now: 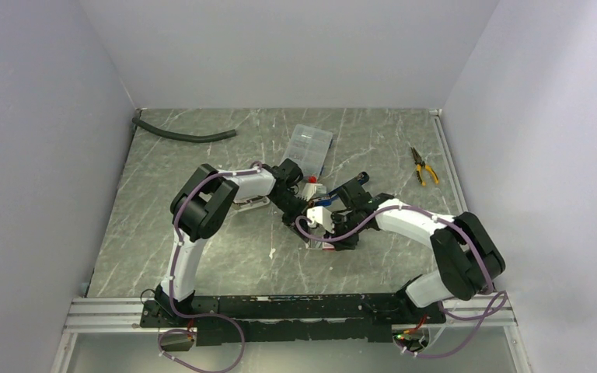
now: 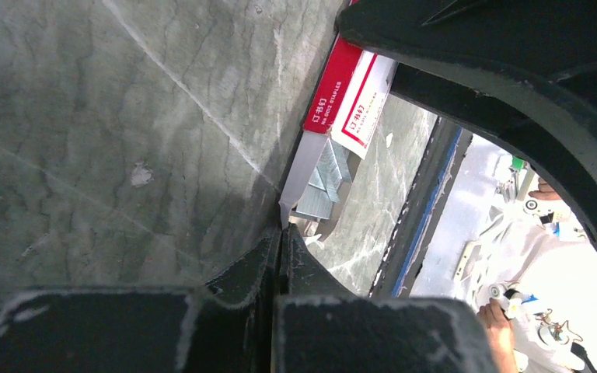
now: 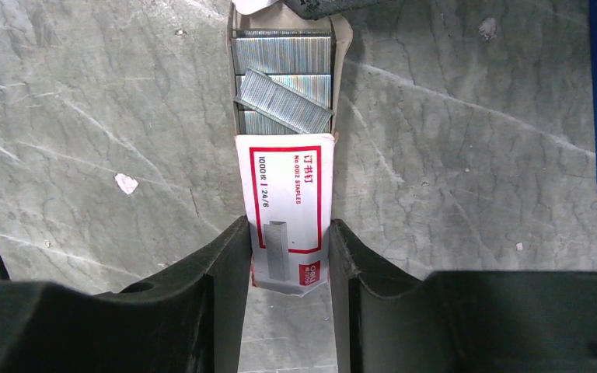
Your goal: Load the staples into the stapler
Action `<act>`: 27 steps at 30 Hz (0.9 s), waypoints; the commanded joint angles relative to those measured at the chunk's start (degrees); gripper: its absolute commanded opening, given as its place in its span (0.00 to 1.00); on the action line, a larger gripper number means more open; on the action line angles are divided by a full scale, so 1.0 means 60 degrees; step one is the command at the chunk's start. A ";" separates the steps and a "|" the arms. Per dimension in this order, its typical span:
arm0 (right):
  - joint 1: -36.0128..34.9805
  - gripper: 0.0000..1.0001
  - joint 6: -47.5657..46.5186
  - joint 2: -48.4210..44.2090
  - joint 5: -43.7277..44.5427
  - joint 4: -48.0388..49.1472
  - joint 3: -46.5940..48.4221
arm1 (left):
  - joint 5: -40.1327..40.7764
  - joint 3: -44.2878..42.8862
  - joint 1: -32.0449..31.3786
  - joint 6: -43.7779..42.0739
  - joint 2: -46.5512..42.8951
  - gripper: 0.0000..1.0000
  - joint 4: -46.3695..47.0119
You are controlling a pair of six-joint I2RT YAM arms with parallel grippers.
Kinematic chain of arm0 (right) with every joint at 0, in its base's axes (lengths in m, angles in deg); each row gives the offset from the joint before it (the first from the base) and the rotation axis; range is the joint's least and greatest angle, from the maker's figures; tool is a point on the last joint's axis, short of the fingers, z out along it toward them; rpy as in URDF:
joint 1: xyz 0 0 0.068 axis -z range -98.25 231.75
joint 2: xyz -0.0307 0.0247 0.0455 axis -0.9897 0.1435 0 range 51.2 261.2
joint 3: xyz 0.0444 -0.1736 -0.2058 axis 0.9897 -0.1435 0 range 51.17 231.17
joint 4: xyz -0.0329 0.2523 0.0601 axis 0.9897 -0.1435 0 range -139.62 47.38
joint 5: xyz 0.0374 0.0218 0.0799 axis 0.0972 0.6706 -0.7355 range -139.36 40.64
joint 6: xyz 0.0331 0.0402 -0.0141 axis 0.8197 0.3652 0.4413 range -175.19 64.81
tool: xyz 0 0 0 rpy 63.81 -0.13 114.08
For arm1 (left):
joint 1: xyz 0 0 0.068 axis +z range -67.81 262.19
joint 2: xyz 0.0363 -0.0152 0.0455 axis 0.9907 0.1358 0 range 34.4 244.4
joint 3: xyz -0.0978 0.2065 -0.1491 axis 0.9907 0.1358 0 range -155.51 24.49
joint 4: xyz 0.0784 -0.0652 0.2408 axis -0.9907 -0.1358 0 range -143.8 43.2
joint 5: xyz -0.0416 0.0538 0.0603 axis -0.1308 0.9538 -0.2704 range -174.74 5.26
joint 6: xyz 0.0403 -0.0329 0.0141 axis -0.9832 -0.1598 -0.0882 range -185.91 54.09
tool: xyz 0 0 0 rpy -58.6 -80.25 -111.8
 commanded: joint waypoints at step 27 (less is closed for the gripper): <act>0.0581 0.75 0.0309 -0.0997 0.0284 -0.0710 -0.0237 | 0.0505 -0.0104 0.0070 -0.0592 -0.0201 0.33 -0.0328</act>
